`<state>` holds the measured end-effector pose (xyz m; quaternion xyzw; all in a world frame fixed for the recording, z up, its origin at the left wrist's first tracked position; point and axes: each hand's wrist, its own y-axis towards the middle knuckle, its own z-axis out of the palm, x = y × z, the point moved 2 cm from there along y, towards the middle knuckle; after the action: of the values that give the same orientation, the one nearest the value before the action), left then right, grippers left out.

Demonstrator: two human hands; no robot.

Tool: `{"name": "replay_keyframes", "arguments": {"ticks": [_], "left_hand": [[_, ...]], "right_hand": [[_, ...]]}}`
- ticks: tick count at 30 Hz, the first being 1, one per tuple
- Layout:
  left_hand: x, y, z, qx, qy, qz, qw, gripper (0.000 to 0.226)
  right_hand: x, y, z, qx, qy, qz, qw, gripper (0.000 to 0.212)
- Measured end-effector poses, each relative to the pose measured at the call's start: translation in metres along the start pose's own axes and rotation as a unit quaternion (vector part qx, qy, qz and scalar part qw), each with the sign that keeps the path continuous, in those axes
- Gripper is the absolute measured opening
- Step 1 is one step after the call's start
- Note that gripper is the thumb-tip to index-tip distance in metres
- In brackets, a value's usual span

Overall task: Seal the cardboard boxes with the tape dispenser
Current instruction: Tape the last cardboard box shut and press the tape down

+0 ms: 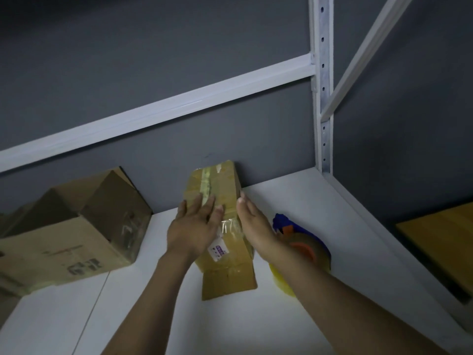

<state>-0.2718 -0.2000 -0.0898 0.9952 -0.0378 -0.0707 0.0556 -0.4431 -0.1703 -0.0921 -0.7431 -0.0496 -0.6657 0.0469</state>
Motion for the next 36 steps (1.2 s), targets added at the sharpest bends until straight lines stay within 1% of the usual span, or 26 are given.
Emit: {"name": "replay_keyframes", "arguments": {"ticks": [1,2,4,6,7,8,9,10,11,12,13,14,15,16,17,18,19,20,22,23,25,27,30,33,34,36], "left_hand": [[0.0,0.0,0.001,-0.002,-0.003,0.0,1.0,0.094],[0.001,0.0,0.003,-0.005,0.002,0.003,1.0,0.094],[0.005,0.0,0.002,-0.006,0.005,0.001,1.0,0.093],[0.007,0.0,-0.002,-0.001,-0.01,-0.014,1.0,0.088],[0.008,-0.001,-0.003,0.002,-0.018,-0.019,1.0,0.086],[0.005,-0.003,-0.007,0.006,-0.025,-0.02,0.999,0.085],[0.001,-0.006,-0.011,0.008,-0.032,-0.024,0.999,0.084],[-0.004,-0.008,-0.016,0.007,-0.037,-0.026,0.999,0.081],[-0.009,-0.012,-0.022,0.006,-0.041,-0.031,0.999,0.076],[-0.011,-0.015,-0.027,-0.003,-0.05,-0.039,0.998,0.068],[-0.012,-0.019,-0.034,-0.024,-0.076,-0.042,0.996,0.062],[-0.006,-0.021,-0.037,-0.045,-0.128,-0.045,0.99,0.058],[0.001,-0.026,-0.041,-0.06,-0.206,-0.037,0.976,0.054],[0.011,-0.031,-0.043,-0.068,-0.294,-0.018,0.953,0.05],[0.022,-0.036,-0.044,-0.071,-0.362,0.007,0.929,0.045],[0.034,-0.041,-0.045,-0.066,-0.401,0.027,0.913,0.037],[0.047,-0.045,-0.044,-0.05,-0.421,0.047,0.905,0.028],[0.056,-0.048,-0.043,-0.027,-0.42,0.069,0.905,0.027],[0.068,-0.048,-0.041,0.011,-0.364,0.117,0.924,0.044],[0.072,-0.046,-0.041,0.021,-0.331,0.132,0.934,0.049],[0.077,-0.04,-0.04,0.024,-0.3,0.145,0.943,0.054],[0.079,-0.035,-0.04,-0.001,-0.297,0.158,0.942,0.054],[0.077,-0.035,-0.035,-0.061,-0.283,0.169,0.942,0.053],[0.064,-0.037,-0.03,-0.126,-0.225,0.151,0.954,0.056],[0.059,-0.037,-0.029,-0.132,-0.209,0.135,0.959,0.058],[0.052,-0.035,-0.025,-0.116,-0.193,0.112,0.968,0.069]], "right_hand": [[0.0,0.002,0.011,0.005,0.058,0.027,0.998,0.056],[-0.004,0.005,0.02,-0.003,0.094,0.034,0.995,0.056],[-0.013,0.009,0.027,-0.016,0.127,0.032,0.991,0.055],[-0.026,0.008,0.028,0.001,0.112,0.087,0.99,0.06],[-0.03,0.006,0.027,0.016,0.082,0.127,0.988,0.062],[-0.032,0.003,0.025,0.023,0.042,0.149,0.988,0.061],[-0.031,0.0,0.021,0.01,-0.008,0.141,0.99,0.056],[-0.028,-0.002,0.016,-0.019,-0.063,0.094,0.993,0.051],[-0.023,-0.004,0.01,-0.057,-0.122,0.01,0.991,0.049],[-0.015,-0.005,0.005,-0.074,-0.17,-0.087,0.979,0.052],[-0.008,-0.006,0.002,-0.056,-0.207,-0.176,0.961,0.054],[-0.004,-0.005,-0.001,-0.017,-0.244,-0.241,0.939,0.055],[-0.003,-0.001,-0.004,0.028,-0.276,-0.275,0.921,0.055],[-0.002,0.003,-0.01,0.066,-0.295,-0.281,0.911,0.055],[-0.002,0.008,-0.017,0.094,-0.3,-0.273,0.909,0.055],[0.0,0.012,-0.024,0.115,-0.299,-0.266,0.909,0.058],[0.004,0.017,-0.031,0.133,-0.302,-0.258,0.908,0.061],[0.007,0.02,-0.036,0.15,-0.314,-0.253,0.903,0.065],[0.013,0.027,-0.042,0.164,-0.363,-0.262,0.879,0.067],[0.014,0.029,-0.042,0.16,-0.384,-0.27,0.869,0.066],[0.013,0.031,-0.041,0.144,-0.396,-0.278,0.863,0.065],[0.01,0.031,-0.038,0.122,-0.381,-0.292,0.869,0.063],[0.003,0.031,-0.032,0.089,-0.367,-0.31,0.872,0.061],[-0.003,0.033,-0.023,0.061,-0.376,-0.317,0.869,0.061],[-0.003,0.033,-0.021,0.054,-0.383,-0.319,0.865,0.062],[0.0,0.03,-0.019,0.056,-0.396,-0.318,0.86,0.068]]}}
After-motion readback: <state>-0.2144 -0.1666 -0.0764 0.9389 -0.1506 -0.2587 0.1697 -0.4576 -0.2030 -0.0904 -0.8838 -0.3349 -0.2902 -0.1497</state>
